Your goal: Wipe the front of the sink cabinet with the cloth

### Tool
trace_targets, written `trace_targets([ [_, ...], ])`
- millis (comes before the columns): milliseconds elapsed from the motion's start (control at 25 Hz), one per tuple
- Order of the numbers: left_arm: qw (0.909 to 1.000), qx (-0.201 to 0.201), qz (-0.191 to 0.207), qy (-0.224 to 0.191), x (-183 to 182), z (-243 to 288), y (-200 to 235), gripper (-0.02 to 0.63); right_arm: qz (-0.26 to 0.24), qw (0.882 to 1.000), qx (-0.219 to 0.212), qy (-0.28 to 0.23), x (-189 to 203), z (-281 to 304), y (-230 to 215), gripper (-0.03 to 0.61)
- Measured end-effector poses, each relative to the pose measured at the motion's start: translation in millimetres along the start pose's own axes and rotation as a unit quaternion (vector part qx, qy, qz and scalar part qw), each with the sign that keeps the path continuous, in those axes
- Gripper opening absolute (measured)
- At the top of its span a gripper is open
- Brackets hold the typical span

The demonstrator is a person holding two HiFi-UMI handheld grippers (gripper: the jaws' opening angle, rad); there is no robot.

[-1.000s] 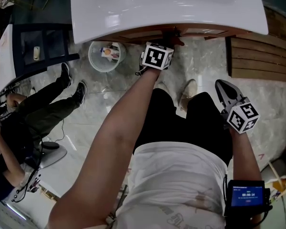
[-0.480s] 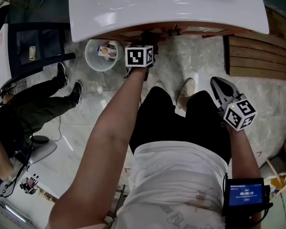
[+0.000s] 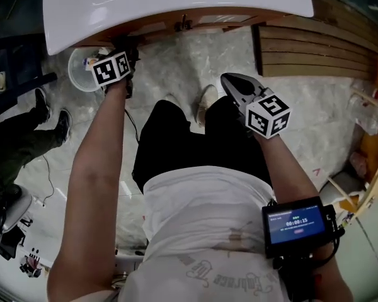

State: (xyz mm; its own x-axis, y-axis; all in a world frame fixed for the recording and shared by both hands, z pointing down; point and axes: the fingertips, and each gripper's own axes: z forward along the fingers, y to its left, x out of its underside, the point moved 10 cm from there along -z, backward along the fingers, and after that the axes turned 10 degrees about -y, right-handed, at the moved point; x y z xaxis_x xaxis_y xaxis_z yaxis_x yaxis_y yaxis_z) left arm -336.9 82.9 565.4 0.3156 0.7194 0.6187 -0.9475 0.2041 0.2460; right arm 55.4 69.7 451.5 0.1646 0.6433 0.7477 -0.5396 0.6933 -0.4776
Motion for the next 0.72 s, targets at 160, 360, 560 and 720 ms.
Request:
trace_targets([
  [160,0.9999,-0.011,-0.007,-0.001,5.5,-5.0,10.5,0.106,-0.009,1.0,-0.009,0.004,-6.8,7.1,2.0,0.014],
  [360,0.9994,-0.032,0.007,-0.01,14.8,-10.4,29.2,0.106,-0.012,1.0,-0.026,-0.009,-12.9,35.2,5.3,0.014],
  [560,0.9981,-0.061,-0.007,-0.006,25.8,-6.0,47.1,0.106,-0.019,0.998,-0.049,-0.023,-19.4,64.0,8.6,0.014],
  [720,0.9985,-0.052,-0.009,-0.015,22.3,0.5,43.7,0.106,-0.026,0.998,-0.057,-0.03,-27.7,72.9,11.3,0.014],
])
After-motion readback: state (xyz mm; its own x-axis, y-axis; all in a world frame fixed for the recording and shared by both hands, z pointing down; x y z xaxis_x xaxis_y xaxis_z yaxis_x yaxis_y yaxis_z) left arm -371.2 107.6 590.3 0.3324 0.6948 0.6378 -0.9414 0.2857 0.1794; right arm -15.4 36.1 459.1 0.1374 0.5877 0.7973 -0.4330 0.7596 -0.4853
